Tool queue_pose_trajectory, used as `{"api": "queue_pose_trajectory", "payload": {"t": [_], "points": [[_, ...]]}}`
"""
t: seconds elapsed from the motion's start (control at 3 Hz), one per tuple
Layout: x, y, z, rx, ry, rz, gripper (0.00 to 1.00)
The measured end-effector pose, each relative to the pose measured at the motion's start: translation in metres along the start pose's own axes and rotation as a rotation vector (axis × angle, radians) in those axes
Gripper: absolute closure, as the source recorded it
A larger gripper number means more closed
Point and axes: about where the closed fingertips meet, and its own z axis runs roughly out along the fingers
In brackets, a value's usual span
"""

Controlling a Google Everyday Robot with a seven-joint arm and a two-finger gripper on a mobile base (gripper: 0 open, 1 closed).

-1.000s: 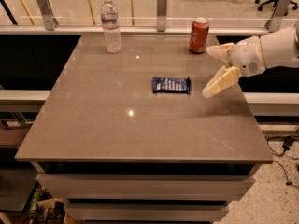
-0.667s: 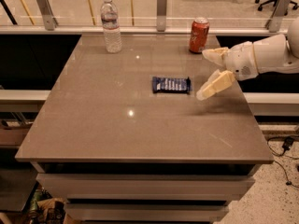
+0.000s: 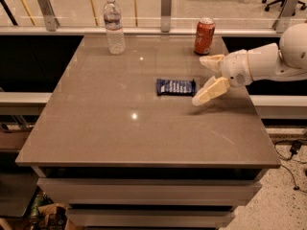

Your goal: Move rxbar blueberry near water bottle

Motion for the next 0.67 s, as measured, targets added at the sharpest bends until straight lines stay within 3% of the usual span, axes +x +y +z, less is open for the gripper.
{"api": "queue_pose_trajectory", "payload": {"t": [0.67], "points": [[0.008,0.0,0.037,-0.044,0.031,0.021,0.0]]}}
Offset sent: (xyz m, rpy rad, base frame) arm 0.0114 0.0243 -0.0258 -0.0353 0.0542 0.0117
